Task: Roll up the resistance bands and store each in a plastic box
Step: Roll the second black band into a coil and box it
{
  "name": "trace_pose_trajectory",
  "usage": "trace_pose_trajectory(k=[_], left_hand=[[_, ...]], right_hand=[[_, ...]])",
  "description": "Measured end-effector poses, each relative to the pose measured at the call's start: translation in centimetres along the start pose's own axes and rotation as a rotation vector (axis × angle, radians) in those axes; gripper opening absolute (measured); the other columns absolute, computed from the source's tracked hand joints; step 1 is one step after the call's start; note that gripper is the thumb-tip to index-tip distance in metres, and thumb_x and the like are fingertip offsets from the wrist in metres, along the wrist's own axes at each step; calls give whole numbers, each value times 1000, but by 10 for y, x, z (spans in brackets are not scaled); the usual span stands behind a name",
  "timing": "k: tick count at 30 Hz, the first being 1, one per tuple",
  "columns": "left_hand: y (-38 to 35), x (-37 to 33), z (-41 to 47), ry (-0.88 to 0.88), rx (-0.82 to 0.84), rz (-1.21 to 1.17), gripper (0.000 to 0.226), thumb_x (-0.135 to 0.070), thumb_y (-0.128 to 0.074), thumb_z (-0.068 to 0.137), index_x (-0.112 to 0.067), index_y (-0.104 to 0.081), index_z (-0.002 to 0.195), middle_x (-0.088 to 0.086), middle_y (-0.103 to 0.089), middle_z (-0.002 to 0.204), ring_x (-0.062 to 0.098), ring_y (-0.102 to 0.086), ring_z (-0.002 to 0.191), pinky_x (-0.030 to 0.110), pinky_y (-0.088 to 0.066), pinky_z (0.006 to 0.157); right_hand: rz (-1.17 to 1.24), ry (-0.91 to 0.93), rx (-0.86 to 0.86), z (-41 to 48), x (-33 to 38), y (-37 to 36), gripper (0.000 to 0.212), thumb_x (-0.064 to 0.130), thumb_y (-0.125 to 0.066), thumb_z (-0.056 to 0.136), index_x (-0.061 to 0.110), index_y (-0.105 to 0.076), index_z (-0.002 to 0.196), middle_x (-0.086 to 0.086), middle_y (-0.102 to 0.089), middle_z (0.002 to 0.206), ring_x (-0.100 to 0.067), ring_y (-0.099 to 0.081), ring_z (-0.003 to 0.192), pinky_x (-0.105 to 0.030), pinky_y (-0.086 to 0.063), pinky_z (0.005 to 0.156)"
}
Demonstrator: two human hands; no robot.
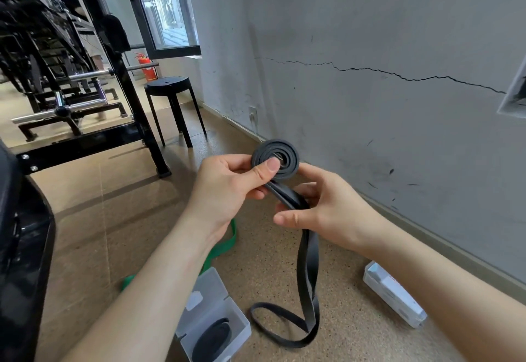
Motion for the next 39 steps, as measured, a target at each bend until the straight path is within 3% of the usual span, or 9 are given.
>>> trace_pose_trajectory(k=[2,6,11,14,20,27,32,35,39], left_hand=[[3,-1,0,0,7,8,24,-31,-73,65,-12,-75,80,4,-73,71,12,-61,58,19,-47,50],[8,-1,0,14,27,26,25,-27,-72,63,-10,-73,81,3,-73,70,12,-62,57,18,-48,50],[13,-5,1,-17,70,210,7,-18,-75,72,-17,-74,79,1,-72,68,16,-63,61,22,-50,52],[16,-5,4,-60,81,394,6,-18,-79,75,-23,-77,77,7,-74,71,33,-67,68,39,-58,62],[9,-14,1,-135,123,768,18,-22,-82,71,-26,-78,87,-9,-75,74,4,-68,70,32,-57,74],[-3,-15,-2,-149,246,987,18,-29,-80,73,-26,-77,91,-7,-72,73,8,-65,73,34,-54,73],[0,-6,-1,-100,134,551,26,-19,-80,74,-31,-71,95,-14,-72,82,-1,-66,77,15,-50,68],[-11,11,-3,45,102,79,32,-15,-78,72,-21,-68,102,-6,-74,84,4,-62,66,19,-43,50],[-14,22,-3,120,27,-115,38,-26,-73,66,-12,-69,101,-2,-73,79,7,-55,58,15,-34,44]], right_hand=[[-135,9,-48,1,2,1,42,22,-81,78,31,-60,113,24,-65,101,13,-61,90,-1,-44,76],[14,-87,25,-2,-6,-3,15,11,-71,87,16,-68,100,7,-65,78,-7,-62,60,-22,-55,56],[-150,31,-4,1,0,4,25,9,-69,84,21,-71,106,9,-73,91,-4,-68,83,-29,-55,84],[-260,46,42,3,-1,6,34,14,-70,83,24,-68,115,12,-72,102,-2,-66,92,-33,-53,91],[-224,14,74,4,-7,8,43,25,-77,81,27,-60,120,5,-69,85,-12,-66,77,-34,-54,79],[-148,7,16,2,-9,5,37,35,-75,81,33,-61,115,5,-71,76,-7,-66,71,-28,-52,71],[35,-9,-135,3,-9,13,19,24,-69,89,26,-66,107,-8,-75,80,-25,-69,73,-33,-54,66],[283,-97,-213,2,-13,18,22,26,-67,90,21,-68,112,-6,-73,77,-9,-60,56,-17,-42,50],[343,-134,-210,3,-16,14,20,29,-65,91,23,-69,109,-4,-71,77,-11,-52,58,-23,-35,51]])
Point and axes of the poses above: each hand's wrist, its own z-axis towards the middle knuckle, its own y-axis out of the back of the hand, x = y × z, the point moved 7 cm from there along z, towards the middle knuckle
